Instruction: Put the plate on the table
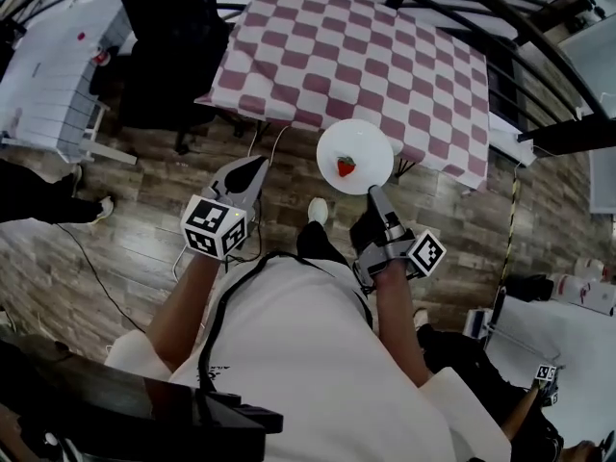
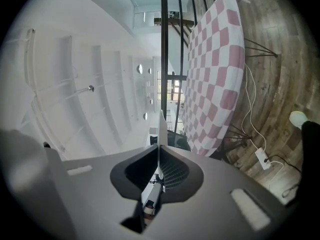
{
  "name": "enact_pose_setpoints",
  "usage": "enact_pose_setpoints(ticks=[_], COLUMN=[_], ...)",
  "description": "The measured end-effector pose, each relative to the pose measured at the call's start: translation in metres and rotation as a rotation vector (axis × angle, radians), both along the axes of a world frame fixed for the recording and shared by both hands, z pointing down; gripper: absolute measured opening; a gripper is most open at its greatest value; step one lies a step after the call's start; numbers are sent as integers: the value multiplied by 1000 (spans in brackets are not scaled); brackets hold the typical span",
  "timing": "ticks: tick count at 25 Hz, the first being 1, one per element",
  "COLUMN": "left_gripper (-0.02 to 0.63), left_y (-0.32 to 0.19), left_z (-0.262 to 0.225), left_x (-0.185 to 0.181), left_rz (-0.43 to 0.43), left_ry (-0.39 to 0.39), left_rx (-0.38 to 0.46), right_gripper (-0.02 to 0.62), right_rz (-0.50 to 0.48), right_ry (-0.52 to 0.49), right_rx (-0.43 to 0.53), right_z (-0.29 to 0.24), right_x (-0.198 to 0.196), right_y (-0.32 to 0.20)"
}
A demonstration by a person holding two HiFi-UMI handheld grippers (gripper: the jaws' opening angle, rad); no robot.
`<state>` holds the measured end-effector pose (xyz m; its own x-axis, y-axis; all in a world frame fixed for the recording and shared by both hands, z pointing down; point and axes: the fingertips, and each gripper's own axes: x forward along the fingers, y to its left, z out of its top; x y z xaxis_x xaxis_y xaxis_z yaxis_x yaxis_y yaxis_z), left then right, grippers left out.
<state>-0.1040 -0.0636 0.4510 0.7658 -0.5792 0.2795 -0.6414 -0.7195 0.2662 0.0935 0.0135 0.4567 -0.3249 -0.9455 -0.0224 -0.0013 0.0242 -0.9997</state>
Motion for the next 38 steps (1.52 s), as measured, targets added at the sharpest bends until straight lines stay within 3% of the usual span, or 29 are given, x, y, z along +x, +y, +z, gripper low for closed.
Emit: enact_pose_setpoints(ticks=[18, 28, 38], left_gripper=[6, 6, 6], left_y=[-125, -152, -154], left_z=[-4, 4, 10], left_x=[111, 134, 128], left_rz=[-143, -212, -240], left_ry=[-19, -30, -29], left_rx=[-6, -11, -26], right_gripper=[18, 18, 18], right_rz=[-158, -246, -272], right_ry=[9, -3, 1], right_rx=[-26, -31, -30], right_z=[19, 32, 31], right_x=[119, 137, 134], right_y=[-154, -194, -205])
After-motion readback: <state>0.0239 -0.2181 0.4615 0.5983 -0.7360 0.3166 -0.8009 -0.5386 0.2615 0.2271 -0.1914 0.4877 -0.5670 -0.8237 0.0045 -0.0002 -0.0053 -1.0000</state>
